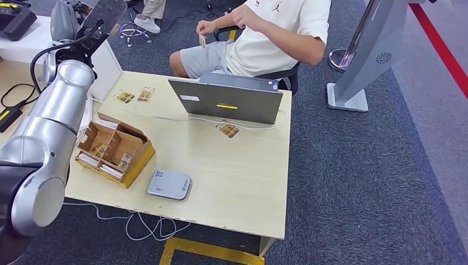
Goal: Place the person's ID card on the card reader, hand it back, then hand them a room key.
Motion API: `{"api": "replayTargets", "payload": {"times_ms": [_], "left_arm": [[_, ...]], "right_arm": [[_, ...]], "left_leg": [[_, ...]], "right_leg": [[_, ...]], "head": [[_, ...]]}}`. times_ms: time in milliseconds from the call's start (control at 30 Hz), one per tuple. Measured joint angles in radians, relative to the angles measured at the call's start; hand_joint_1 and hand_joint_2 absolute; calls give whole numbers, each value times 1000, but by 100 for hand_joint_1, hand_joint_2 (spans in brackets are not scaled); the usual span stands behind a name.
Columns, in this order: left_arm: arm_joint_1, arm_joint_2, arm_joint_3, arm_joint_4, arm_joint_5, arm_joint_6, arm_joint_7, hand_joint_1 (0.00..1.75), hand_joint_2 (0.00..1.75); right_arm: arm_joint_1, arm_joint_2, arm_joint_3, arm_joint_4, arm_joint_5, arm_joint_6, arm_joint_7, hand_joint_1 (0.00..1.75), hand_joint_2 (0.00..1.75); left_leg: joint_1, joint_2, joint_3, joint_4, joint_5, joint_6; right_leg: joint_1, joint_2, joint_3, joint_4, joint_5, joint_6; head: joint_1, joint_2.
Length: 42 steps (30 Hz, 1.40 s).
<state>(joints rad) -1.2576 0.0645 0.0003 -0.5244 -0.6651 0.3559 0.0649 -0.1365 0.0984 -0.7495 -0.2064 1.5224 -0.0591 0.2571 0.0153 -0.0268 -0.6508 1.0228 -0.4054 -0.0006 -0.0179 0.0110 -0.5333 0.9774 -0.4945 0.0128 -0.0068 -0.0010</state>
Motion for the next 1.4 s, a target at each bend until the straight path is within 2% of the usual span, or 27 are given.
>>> {"api": "replayTargets", "payload": {"times_ms": [1400], "left_arm": [[-16, -32, 6, 58, 0, -20, -15, 175, 175]], "right_arm": [[4, 0, 8, 0, 0, 0, 0, 0, 0]], "left_leg": [[0, 6, 0, -1, 0, 0]], "right_leg": [[0, 6, -2, 0, 0, 0]], "head": [[0, 0]]}}
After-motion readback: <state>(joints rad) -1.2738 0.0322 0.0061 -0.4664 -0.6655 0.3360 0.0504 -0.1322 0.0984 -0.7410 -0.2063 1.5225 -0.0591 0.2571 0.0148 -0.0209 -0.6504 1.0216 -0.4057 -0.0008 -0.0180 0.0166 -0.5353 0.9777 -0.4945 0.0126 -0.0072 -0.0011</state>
